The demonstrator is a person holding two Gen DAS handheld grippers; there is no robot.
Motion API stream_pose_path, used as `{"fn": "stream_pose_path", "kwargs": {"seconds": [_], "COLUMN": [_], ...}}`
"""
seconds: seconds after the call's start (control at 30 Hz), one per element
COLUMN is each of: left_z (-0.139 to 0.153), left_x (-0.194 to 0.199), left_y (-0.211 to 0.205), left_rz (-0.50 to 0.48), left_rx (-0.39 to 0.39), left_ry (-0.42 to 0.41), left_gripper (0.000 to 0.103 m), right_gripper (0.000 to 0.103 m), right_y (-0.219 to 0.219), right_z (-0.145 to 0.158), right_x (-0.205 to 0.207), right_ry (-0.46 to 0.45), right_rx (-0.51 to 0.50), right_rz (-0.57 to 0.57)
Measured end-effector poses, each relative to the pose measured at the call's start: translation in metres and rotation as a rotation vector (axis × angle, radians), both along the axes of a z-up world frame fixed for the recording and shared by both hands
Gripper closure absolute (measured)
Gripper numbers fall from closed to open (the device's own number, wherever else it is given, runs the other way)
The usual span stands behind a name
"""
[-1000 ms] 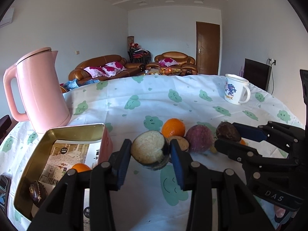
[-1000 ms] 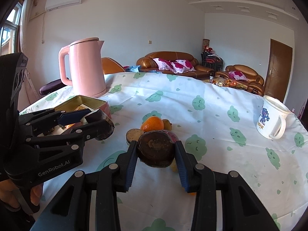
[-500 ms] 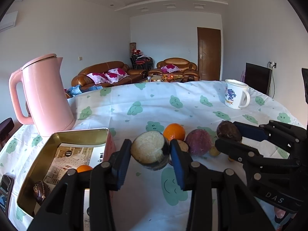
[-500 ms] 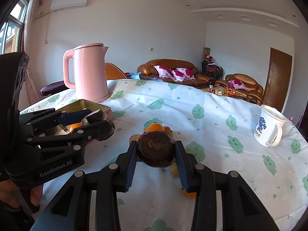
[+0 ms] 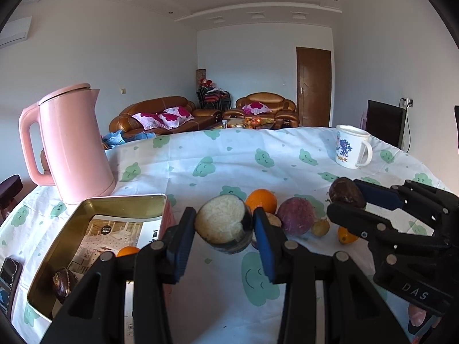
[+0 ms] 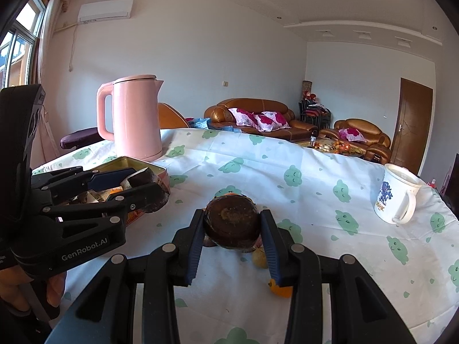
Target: Organize fruits
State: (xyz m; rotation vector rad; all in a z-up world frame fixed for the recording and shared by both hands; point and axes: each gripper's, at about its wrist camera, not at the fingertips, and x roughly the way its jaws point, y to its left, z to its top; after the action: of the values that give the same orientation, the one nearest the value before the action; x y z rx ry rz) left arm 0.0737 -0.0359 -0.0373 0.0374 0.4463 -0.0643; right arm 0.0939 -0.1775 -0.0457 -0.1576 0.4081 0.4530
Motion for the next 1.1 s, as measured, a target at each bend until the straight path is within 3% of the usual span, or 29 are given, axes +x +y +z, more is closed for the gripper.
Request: {"fn": "stream_pose_path", "kwargs": {"seconds": [1.1], "left_z": [0.007], "left_x": [-0.021], "left_y": [0.001], "left_rz": [0.027], "left_rx": [0.011], "left_ry": [-0.114], "left_gripper": [0.061], "right_gripper": [0.063], "right_y": [-0.006], "right_z": [0.008], "right_x": [-0.020], "right_ry": [-0.114], "right_rx": [0.034], "right_rz": [-0.002]}}
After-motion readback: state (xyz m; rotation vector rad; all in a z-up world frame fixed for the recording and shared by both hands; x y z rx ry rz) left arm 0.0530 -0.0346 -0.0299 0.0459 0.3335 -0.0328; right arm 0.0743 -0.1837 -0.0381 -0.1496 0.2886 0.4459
